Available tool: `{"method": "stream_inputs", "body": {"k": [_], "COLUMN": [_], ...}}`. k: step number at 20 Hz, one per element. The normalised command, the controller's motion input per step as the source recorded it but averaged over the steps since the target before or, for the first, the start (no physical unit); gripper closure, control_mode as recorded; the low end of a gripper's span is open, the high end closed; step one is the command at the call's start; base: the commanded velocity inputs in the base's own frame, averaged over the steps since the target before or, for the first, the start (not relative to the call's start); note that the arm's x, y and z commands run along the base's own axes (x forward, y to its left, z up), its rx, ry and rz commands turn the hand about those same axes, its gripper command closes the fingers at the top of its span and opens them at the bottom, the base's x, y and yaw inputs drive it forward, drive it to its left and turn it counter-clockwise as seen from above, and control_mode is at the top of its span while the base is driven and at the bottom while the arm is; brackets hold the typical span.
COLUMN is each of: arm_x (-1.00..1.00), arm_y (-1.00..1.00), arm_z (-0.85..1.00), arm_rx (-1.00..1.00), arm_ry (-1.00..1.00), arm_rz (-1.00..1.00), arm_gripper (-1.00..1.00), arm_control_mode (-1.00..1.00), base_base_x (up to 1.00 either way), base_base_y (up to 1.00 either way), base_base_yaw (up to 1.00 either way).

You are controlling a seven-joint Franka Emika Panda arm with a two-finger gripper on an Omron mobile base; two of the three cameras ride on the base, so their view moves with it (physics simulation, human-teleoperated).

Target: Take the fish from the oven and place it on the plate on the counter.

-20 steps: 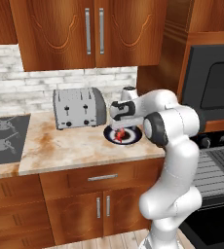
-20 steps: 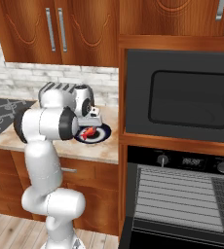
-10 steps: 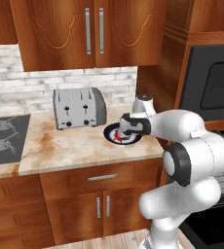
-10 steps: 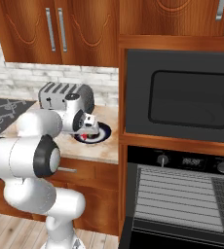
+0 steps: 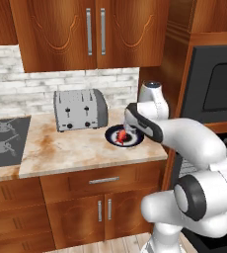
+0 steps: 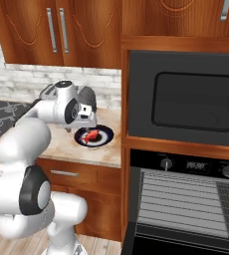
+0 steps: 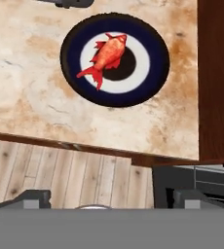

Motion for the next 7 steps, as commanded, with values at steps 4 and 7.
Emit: {"method": "stream_inputs", "body": {"k": [4, 7], "arm_x": [-0.91, -1.0], "arm_y": [0.0, 0.0], "arm_z": [0.78, 0.74], "arm_rx": [0.0, 0.0], "arm_ry": [0.05, 0.0], "arm_rz": [0.03, 0.05], "arm_gripper": [-1.0, -1.0], "arm_control_mode": [-1.0, -1.0], "base_base_x": [0.0, 0.0], "base_base_y": [0.0, 0.0], "base_base_yaw": [0.0, 0.0]}}
